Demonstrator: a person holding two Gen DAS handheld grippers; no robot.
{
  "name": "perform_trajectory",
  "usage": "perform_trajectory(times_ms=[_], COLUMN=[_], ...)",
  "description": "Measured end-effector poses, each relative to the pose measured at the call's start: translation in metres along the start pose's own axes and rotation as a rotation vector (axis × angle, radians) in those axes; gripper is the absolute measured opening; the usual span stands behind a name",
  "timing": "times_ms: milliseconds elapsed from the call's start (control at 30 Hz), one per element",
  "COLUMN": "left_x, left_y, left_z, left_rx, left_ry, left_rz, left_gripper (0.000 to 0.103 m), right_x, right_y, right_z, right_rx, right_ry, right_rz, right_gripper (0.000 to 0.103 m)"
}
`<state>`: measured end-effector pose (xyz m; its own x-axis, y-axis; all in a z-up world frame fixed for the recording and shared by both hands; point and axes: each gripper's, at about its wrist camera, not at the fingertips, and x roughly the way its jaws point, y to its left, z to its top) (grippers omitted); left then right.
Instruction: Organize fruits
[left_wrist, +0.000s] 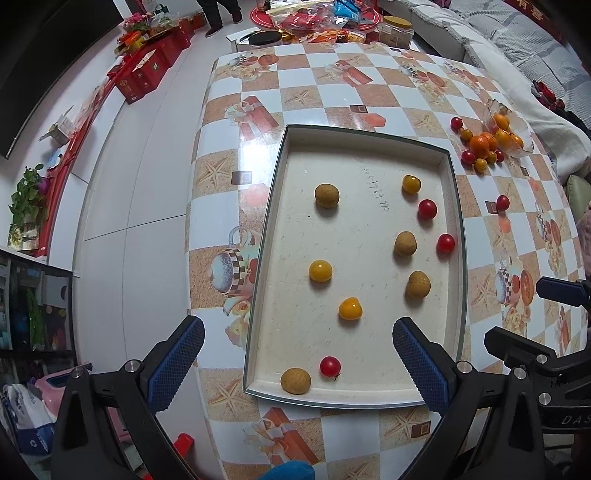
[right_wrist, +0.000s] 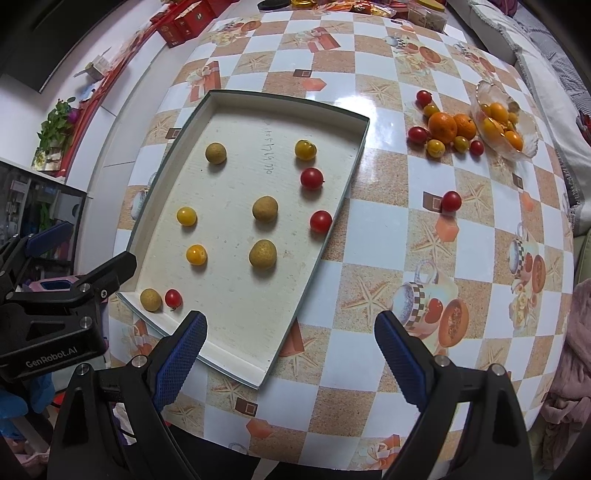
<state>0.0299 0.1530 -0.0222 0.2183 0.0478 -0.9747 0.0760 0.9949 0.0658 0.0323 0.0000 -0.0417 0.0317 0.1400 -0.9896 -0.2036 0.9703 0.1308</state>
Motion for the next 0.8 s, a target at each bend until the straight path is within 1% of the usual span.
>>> perform_trajectory(times_ms=[567,800], left_x=[0.002,0.001], left_y=[0.001,0.0], left_z=[-0.005,-0.006], left_rx=[0.015,0.043], left_ry=[0.01,-0.016], left_rz=[0.001,0.021], left_gripper=[0.103,0.103], right_x=[0.0,0.001], right_y=[0.009,0.007], right_z=[0.009,0.014], right_rx=[-0.025,-0.03], right_ry=[-0.003,-0.006], right_rz=[-0.013,-0.023], right_gripper=[0.094,0.094])
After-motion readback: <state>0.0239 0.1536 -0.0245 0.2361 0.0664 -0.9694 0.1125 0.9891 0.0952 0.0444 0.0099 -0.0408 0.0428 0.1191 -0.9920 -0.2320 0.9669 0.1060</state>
